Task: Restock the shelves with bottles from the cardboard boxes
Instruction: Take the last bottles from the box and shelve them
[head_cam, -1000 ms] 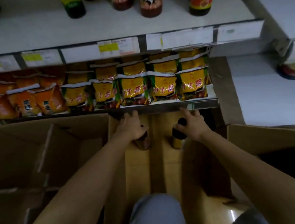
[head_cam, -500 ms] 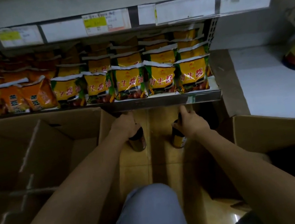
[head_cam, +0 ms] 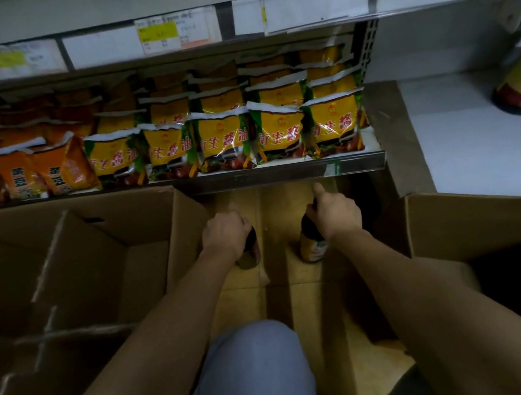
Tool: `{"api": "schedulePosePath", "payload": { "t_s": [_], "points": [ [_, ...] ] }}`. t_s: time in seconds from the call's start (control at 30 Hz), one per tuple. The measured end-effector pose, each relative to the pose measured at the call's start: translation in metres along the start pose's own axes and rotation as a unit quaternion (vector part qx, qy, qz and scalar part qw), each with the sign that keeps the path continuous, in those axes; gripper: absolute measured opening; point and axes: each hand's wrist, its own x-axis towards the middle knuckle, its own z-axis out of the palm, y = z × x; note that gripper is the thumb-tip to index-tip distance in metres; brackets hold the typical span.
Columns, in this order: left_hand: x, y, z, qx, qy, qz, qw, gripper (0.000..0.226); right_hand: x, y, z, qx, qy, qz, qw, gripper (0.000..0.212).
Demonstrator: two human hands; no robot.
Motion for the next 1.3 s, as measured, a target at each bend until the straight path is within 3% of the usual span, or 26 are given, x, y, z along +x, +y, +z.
{"api": "schedulePosePath", "payload": {
  "t_s": [0.3,0.5,0.67,0.9,1.3],
  "points": [
    [-0.04,0.049,-0.055,0.033,-0.041,0.076,0.996,0.029,-0.053,-0.003,-0.069,0.083,0.037,-0.036,0.995,0.031],
    [-0.102,0.104,-0.165,0.056,-0.06,0.141,0.987,0.033,-0.12,-0.017,-0.174,0.049,0.031,-0.024,0.998,0.033],
    [-0.166,0.15,-0.269,0.051,-0.076,0.198,0.976,0.031,-0.192,-0.017,-0.28,0.077,0.051,0.052,0.994,0.026],
    [-0.232,0.245,-0.411,0.09,-0.113,0.316,0.938,0.028,-0.283,-0.002,-0.445,0.051,0.122,0.146,0.98,0.02],
    [-0.364,0.497,-0.586,0.115,-0.02,0.532,0.839,0.018,-0.412,0.113,-0.71,-0.036,0.286,0.249,0.925,0.024]
  ]
}}
